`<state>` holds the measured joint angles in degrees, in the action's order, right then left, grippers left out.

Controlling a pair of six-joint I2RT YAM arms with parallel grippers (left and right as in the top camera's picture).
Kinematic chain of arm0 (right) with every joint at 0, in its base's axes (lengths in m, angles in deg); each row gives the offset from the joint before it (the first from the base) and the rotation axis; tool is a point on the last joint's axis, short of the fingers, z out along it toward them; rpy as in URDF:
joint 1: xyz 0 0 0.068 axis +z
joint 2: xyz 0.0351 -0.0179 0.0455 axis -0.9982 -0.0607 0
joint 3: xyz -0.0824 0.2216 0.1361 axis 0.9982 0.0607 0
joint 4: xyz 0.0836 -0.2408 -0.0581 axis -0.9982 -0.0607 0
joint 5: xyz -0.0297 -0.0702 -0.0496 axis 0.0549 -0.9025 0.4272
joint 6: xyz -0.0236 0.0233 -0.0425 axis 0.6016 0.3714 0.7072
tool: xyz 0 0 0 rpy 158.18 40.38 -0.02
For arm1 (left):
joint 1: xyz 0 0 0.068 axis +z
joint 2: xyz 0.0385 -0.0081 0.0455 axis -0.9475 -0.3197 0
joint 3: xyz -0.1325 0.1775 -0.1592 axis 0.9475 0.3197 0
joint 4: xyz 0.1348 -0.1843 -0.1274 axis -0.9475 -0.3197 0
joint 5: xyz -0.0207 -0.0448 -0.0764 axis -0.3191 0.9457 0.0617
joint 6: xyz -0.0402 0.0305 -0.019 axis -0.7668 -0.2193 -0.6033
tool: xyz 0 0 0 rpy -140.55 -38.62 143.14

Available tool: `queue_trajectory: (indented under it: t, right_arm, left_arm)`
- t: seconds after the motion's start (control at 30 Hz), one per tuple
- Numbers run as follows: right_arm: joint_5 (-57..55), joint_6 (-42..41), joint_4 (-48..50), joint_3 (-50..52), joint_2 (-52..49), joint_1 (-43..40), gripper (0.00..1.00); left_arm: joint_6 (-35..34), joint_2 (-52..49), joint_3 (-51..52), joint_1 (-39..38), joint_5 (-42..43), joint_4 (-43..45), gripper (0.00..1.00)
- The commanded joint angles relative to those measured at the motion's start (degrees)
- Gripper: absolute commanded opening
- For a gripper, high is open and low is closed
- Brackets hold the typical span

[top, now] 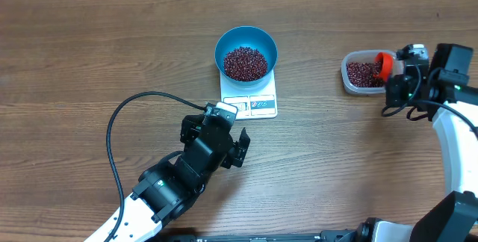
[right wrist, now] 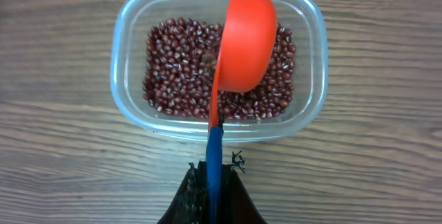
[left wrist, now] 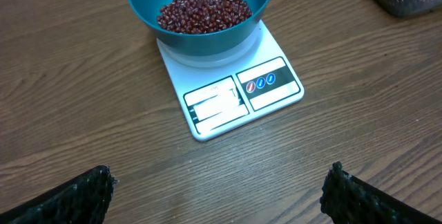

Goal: Scoop item into bowl and weigh 150g on scale
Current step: 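Lower the scoop into the bean tub with the right gripper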

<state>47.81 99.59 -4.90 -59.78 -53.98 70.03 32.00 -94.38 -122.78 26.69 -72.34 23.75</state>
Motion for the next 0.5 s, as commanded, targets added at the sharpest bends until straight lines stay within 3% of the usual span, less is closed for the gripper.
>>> queue_trajectory:
  t: [0.0, 0.47]
  right_arm:
    - [-6.80, 2.27, 0.46, -0.04, 1.42, 2.67, 0.04]
    - [-23.37, 2.21, 2.03, -0.04, 1.42, 10.34, 0.04]
  left_arm:
    - [-0.81, 0.28, 0.35, -0.37, 0.07, 0.00, 1.00]
    - [-0.81, 0.28, 0.35, -0.37, 0.07, 0.00, 1.00]
